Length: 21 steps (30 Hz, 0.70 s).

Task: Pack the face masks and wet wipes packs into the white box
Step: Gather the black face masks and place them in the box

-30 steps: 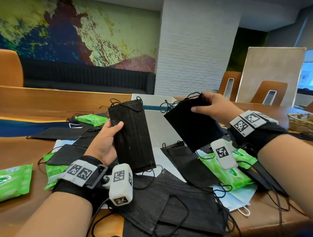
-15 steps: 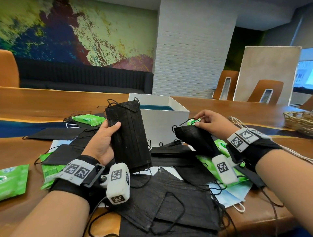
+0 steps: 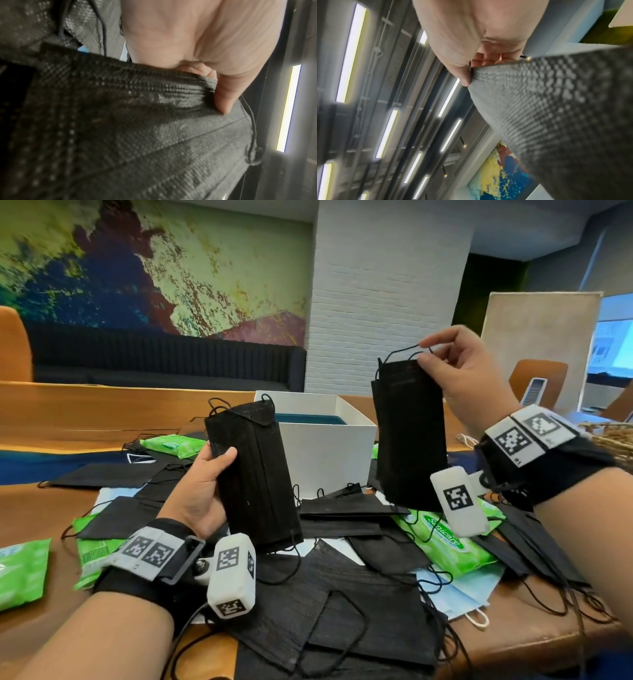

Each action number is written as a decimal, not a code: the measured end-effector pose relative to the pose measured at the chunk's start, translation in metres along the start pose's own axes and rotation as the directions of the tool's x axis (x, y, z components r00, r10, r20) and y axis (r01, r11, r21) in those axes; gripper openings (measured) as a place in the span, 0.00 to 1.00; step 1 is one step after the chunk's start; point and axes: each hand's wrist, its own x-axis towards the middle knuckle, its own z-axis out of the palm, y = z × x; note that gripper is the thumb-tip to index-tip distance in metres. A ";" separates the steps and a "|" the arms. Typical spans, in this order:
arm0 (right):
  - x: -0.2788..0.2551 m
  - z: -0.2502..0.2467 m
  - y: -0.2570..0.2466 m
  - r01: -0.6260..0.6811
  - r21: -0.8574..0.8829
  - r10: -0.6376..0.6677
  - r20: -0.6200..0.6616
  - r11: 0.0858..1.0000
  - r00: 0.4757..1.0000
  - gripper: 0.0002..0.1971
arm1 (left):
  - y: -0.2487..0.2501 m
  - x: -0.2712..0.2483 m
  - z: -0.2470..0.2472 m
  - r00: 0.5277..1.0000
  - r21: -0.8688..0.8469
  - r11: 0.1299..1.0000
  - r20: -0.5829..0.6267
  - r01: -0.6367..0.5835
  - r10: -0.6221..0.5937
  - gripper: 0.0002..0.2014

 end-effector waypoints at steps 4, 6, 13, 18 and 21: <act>-0.005 0.010 -0.012 -0.013 0.123 0.007 0.054 0.992 0.999 0.07 | 0.000 -0.004 0.004 0.999 -0.023 1.000 0.047 -0.013 0.014 0.13; -0.010 0.019 -0.012 -0.045 0.135 0.034 0.085 0.990 0.996 0.07 | 0.000 -0.007 0.006 0.997 -0.026 1.000 0.074 -0.014 0.016 0.13; -0.023 0.060 -0.004 -0.167 0.106 0.149 0.160 0.980 0.976 0.07 | 0.001 -0.010 0.005 0.989 -0.017 1.000 0.147 0.004 -0.002 0.13; -0.022 0.087 -0.008 -0.165 0.119 0.143 0.171 0.979 0.975 0.08 | -0.002 -0.010 0.004 0.985 -0.022 0.999 0.169 0.028 -0.024 0.12; -0.021 0.104 -0.014 -0.160 0.168 0.129 0.179 0.973 0.975 0.07 | -0.005 -0.010 0.007 0.985 -0.016 0.999 0.170 0.034 -0.031 0.10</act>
